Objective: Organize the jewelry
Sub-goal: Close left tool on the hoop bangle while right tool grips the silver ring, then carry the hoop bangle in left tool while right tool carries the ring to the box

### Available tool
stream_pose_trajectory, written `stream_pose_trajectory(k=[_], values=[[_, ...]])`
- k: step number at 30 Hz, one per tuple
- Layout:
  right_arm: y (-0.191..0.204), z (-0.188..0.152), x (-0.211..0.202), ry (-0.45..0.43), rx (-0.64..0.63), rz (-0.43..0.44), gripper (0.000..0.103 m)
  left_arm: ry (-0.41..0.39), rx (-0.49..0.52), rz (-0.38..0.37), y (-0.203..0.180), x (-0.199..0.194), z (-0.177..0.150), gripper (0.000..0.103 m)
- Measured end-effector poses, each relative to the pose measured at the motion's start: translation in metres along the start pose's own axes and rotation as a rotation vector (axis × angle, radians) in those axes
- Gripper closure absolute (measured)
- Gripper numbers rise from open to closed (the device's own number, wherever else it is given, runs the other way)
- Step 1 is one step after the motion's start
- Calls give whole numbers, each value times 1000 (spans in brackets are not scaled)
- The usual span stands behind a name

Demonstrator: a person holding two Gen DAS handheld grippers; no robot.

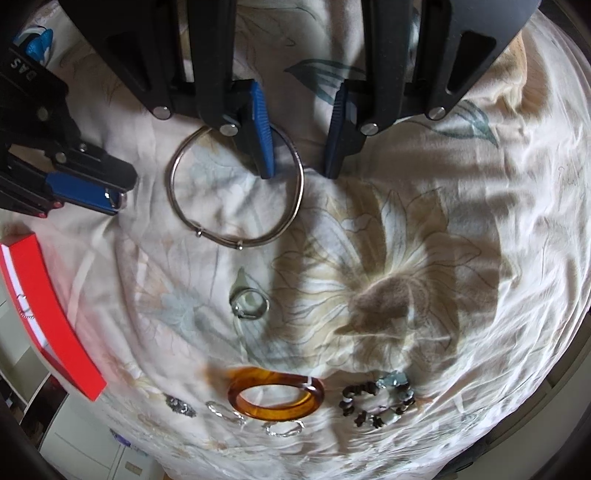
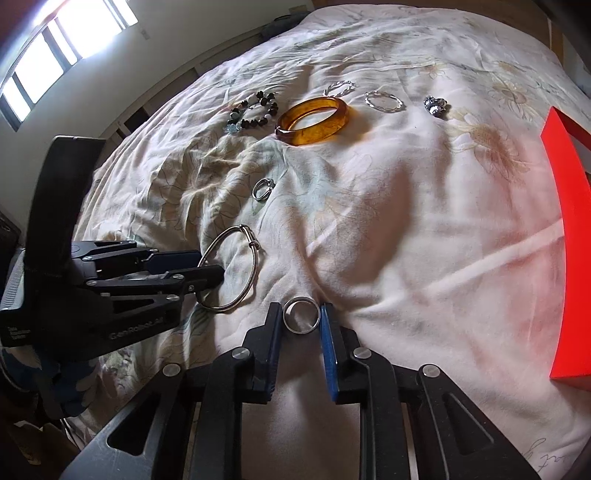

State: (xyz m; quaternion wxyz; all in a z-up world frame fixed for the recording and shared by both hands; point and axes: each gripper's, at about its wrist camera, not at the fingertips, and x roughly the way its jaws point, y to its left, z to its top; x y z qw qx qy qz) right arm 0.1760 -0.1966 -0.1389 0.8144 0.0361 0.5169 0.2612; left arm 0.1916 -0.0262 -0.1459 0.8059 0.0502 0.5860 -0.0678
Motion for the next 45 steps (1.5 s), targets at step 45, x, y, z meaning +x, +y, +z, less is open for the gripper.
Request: stream_pose_trajectory(k=[45], values=[[14,-80,-160,-271,92,-66,83,-271,-65,14,-12,-134,-58,99]])
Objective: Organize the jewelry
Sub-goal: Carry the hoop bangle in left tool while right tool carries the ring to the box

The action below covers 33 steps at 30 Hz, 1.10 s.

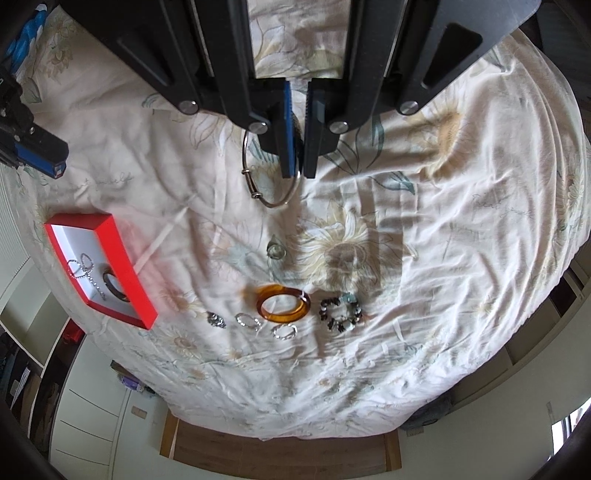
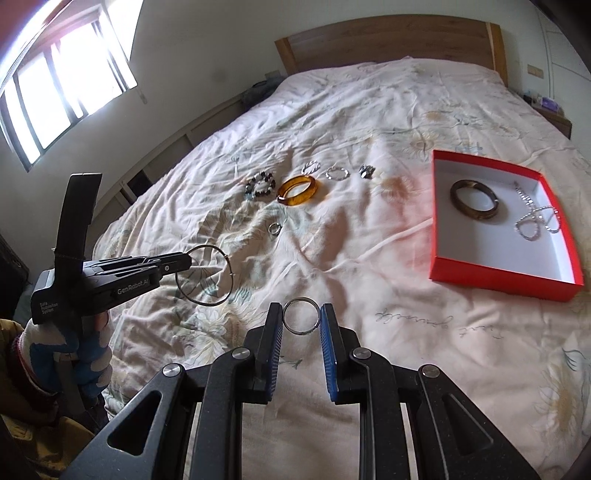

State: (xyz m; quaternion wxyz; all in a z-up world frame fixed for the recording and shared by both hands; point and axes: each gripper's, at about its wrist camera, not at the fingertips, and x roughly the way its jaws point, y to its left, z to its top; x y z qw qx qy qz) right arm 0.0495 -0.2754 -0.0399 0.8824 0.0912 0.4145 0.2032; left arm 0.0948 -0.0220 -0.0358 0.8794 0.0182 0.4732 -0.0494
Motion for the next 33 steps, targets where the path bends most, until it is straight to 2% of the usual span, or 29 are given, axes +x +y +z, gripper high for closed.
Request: stream_pose_trajectory(k=[8,14,24,33], values=[[-14,3,-23,-54,17,-28,83,-45,33,-17,-19,-22,12,99],[-39,6,-38,-82,46,-60,83,-70,78,-49,-48,-30,28,99],[-100,23,-56,-113,100,-138,83,-93,185,-143,-127,-26,67,99],[-169,46,-49,-107,144,-218,83,-76,276,-229,-210,10,108,99]])
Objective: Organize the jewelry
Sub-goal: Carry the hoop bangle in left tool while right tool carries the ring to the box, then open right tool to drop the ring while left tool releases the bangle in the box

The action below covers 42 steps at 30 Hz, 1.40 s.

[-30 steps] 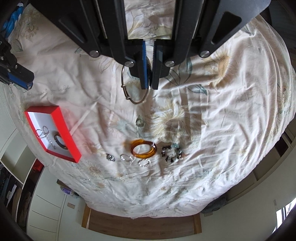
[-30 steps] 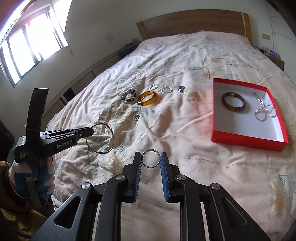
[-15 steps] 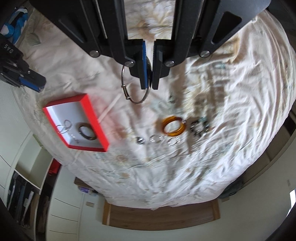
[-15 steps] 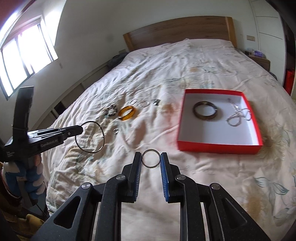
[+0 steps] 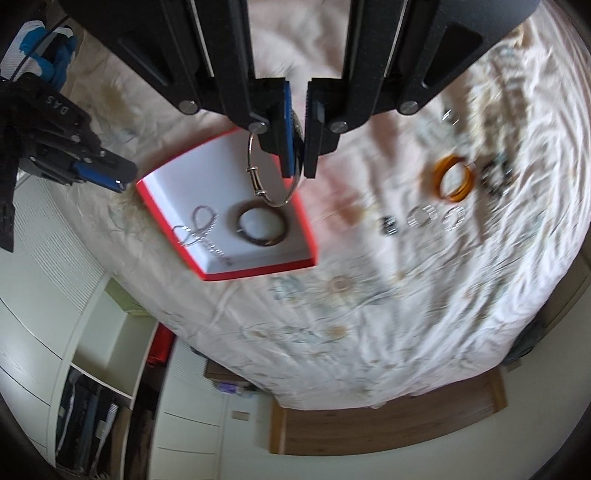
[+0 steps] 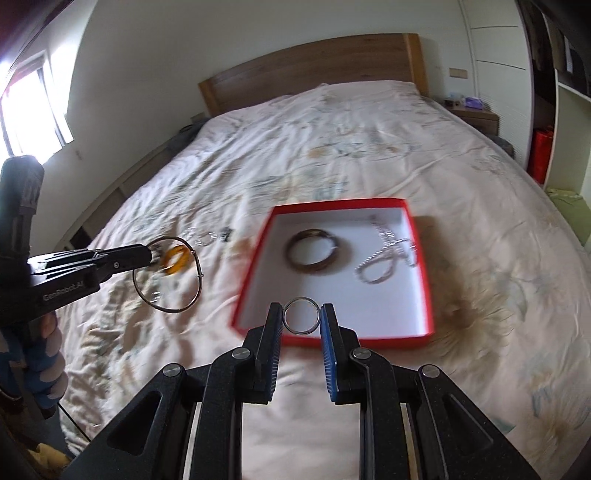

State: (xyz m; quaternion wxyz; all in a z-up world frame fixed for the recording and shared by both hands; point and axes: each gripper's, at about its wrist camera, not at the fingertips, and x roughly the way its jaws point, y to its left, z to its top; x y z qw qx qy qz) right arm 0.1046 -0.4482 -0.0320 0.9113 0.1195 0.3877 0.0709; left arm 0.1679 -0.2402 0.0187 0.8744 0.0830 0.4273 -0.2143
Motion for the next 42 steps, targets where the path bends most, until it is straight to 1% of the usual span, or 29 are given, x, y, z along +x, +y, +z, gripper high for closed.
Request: stream_pose_trajectory(k=[5,10,15,22,27,29,35,38,41,42], values=[[-26,11,33,35,15,-19,83,36,34,-30,-26,44,19,99],[-43,16,71,85,27,-29,83,86,29,-63,-38,89,26,99],[-55,17,99,124,41,-51,83,135,-5,-99,-39,122,25,99],[-59,16,119,173,9,-88,83,197,-24,-108,-36,154,15,99],[-63,11,124,211,-10,-126,82,223,-30,-109,-36,166,10,99],[-65,11,123,215,-10,-127,82,221,-36,-104,-34,167,9,97],[-63,8,120,233,-14,-142,81,231,-42,-107,-33,163,9,96],[-62,6,119,248,-14,-149,80,220,-45,-111,-32,156,9,95],[-61,7,113,242,-7,-153,74,193,-40,-113,-33,142,9,94],[-60,7,106,231,0,-151,74,181,-40,-110,-33,138,9,94]])
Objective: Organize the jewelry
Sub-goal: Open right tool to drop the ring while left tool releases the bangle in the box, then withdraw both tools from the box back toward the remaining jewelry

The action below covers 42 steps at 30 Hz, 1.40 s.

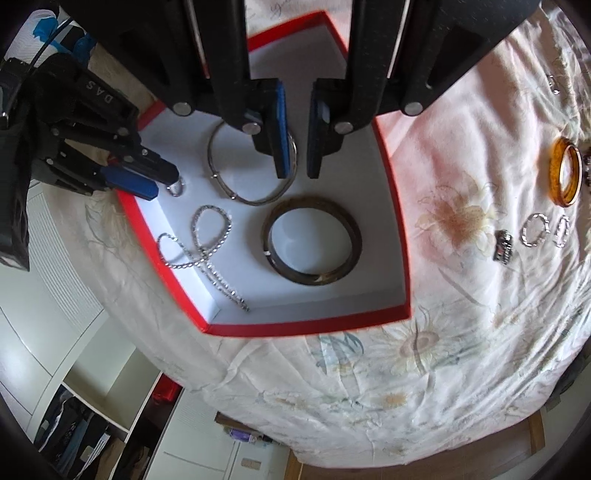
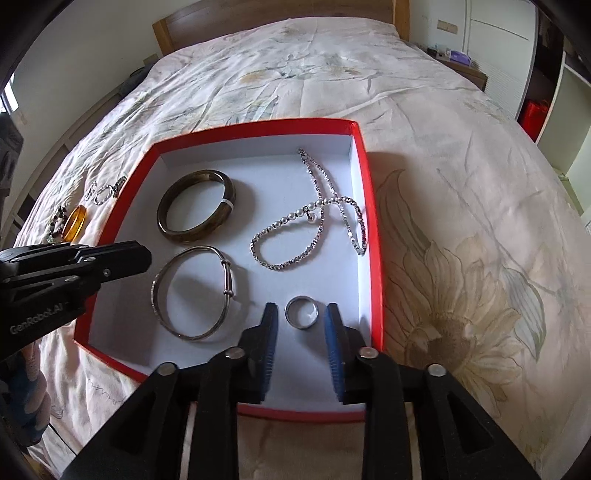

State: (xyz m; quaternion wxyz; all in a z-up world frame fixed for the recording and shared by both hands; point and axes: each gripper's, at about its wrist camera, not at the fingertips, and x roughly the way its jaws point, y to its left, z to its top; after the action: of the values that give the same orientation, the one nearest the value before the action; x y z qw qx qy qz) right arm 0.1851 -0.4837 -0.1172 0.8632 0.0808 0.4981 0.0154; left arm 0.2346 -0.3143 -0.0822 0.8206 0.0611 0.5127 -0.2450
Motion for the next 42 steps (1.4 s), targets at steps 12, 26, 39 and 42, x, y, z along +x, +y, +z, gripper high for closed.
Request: stream_pose_trajectory(k=[12,26,39,42], values=[[13,-20,-88,-133,59,8,66,-80,46,52,0,-72,-27,94],[85,-43,-163,-252,-10,72,58,-85,2,133,60,-150,-102,94],[142,-60,-165,-239,-74,126,58,-166,-171,221,151,-193,-157,94],[157,-59,-159,-227,-99,142,58,-175,-195,224,166,-197,-164,94]])
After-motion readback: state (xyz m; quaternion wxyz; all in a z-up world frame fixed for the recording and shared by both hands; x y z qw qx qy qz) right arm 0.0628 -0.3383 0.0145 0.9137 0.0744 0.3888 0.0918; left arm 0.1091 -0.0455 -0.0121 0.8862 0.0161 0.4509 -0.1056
